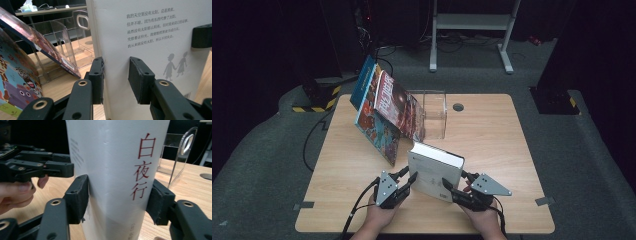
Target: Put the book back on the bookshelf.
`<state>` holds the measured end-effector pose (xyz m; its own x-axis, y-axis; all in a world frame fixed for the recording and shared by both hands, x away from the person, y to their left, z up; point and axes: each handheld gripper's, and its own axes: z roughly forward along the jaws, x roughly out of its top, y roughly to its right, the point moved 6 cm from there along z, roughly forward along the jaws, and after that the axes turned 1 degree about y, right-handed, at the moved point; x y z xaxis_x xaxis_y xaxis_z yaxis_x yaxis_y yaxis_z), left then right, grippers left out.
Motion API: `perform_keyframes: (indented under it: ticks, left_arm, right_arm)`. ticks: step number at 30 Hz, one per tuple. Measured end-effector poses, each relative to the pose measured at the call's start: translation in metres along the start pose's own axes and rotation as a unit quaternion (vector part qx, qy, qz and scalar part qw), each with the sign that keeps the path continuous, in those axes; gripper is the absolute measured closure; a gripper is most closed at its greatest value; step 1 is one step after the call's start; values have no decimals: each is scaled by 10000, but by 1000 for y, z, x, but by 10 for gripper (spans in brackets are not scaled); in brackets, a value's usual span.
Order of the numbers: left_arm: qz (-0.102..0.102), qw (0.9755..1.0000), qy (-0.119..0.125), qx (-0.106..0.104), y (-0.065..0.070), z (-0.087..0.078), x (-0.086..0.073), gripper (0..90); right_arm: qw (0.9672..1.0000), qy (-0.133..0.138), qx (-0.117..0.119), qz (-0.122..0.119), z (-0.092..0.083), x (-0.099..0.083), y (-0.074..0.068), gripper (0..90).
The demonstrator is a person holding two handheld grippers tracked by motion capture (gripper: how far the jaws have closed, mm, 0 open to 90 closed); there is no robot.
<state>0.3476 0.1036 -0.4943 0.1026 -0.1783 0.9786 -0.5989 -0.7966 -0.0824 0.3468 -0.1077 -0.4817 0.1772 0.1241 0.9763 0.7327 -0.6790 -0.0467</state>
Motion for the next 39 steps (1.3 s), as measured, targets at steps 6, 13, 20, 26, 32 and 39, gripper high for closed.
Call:
perform_keyframes:
  ticks: [6, 13, 20, 26, 32, 39]
  left_arm:
    - [-61, 10000, -15, 64, -3, 2, 0, 642]
    - [-191, 9988, -385, 233, -16, 3, -12, 599]
    - [-195, 9976, -605, 261, -19, 6, -21, 564]
    - [-117, 9959, -868, 240, -15, 10, -31, 540]
    - [-100, 9935, -1111, 218, -14, 12, -40, 521]
    - [-117, 9899, -1400, 176, -17, 12, -49, 494]
  right_arm:
    - [9998, 40, 157, -125, -4, -1, -3, 486]
    - [9996, 17, 71, -272, -3, -2, -10, 543]
    - [9997, 19, -115, -212, -6, -2, -4, 542]
    - [9995, 33, -271, -167, -10, -2, 1, 542]
    - [9990, 31, -439, -124, -14, -3, 8, 542]
    - [9977, 42, -660, -114, -20, -3, 18, 541]
